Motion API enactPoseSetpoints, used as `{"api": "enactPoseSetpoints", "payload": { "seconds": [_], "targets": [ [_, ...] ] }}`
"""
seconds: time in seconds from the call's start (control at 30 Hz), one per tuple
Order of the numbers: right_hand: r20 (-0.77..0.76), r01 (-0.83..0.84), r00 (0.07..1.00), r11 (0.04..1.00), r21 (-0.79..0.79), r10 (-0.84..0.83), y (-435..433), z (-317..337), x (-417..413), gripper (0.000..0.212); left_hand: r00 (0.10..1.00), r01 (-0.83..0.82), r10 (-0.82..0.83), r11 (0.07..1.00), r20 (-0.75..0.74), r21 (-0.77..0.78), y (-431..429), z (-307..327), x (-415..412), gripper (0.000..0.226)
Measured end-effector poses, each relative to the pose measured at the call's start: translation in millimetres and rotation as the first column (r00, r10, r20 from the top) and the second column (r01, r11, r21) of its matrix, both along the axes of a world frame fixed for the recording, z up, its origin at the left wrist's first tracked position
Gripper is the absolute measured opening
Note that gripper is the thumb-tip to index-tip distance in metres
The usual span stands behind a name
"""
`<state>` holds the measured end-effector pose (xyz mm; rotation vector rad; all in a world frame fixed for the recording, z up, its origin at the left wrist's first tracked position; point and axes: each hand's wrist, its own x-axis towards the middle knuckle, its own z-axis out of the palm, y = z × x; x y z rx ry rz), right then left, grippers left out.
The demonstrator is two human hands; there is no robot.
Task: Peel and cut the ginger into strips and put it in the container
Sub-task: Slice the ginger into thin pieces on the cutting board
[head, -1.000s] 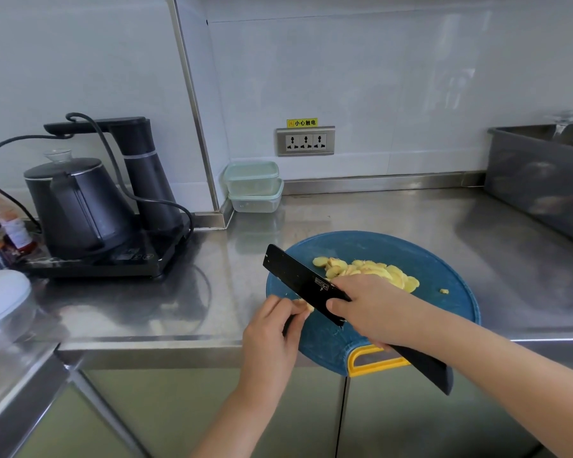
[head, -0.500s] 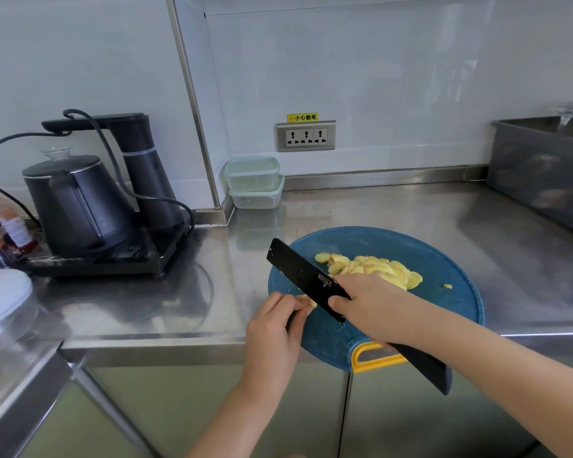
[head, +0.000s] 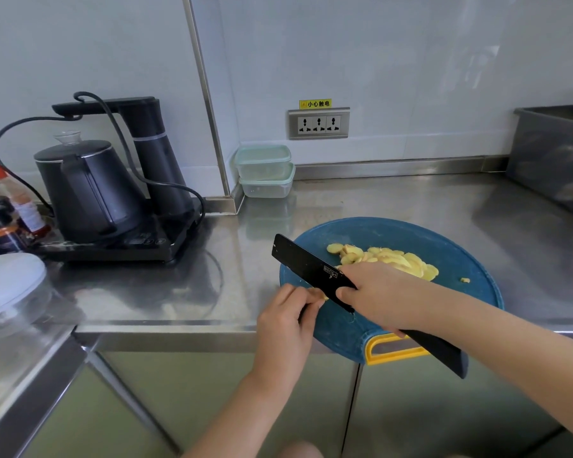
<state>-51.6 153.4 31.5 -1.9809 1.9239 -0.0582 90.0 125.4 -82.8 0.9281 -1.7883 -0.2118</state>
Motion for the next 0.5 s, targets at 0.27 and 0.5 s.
{"api": "enactPoseSetpoints", "payload": {
  "seconds": [0.27, 0.5],
  "targets": [
    [-0.038, -0.025, 0.999, 1.0, -0.005, 0.025, -5, -3, 5, 0.017, 1.0, 0.013, -0.013, 1.0, -0.026, -0.003, -2, -2, 0, 0.012],
    [0.021, 0.021, 1.0, 0.999, 0.047, -0.022, -15, -14, 10, 0.02, 0.998, 0.032, -0.033, 0.999, -0.047, -0.023, -1, -4, -2, 0.019]
  ]
}}
